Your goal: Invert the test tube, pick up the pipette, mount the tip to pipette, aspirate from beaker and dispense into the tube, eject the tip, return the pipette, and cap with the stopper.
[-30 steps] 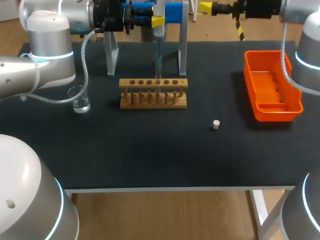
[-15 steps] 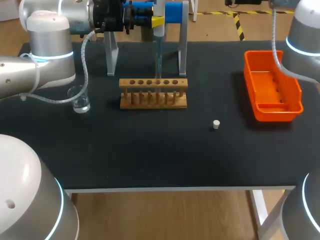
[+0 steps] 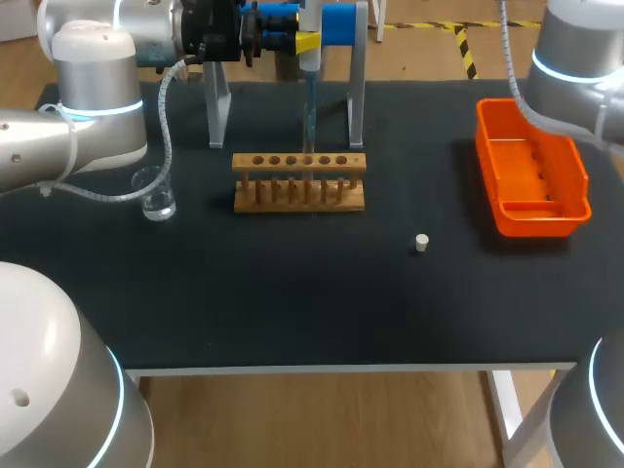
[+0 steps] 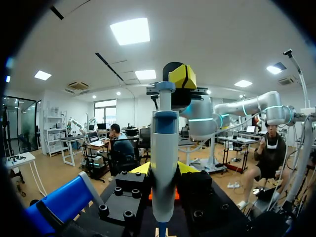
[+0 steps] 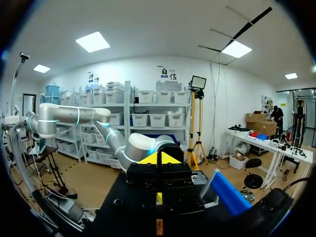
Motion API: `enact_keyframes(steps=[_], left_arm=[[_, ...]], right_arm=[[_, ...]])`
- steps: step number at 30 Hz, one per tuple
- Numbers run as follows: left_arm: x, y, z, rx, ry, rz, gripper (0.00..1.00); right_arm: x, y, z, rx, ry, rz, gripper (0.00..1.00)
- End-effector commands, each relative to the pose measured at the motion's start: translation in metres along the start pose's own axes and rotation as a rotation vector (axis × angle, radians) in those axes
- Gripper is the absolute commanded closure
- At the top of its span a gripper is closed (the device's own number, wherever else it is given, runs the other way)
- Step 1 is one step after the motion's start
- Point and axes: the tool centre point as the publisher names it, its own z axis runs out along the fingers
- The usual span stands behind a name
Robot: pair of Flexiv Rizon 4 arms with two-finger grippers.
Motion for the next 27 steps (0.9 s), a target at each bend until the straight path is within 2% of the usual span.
enact_keyframes(steps=[1,10,27], left_arm=[[0.0,0.0,0.0,0.0,0.0,0.0,1.0],[0.0,0.0,0.0,0.0,0.0,0.0,1.0],[0.0,0.0,0.0,0.0,0.0,0.0,1.0]], right_arm=[[-0.005,-0.005,0.009,-0.002,0.037,0.003,1.0],[-0.005,-0.009,0.02,-0.013,0.079,-0.038,1.0],[-0.027,-0.006,0.036,0.004,0.097,-0.073,1.0]])
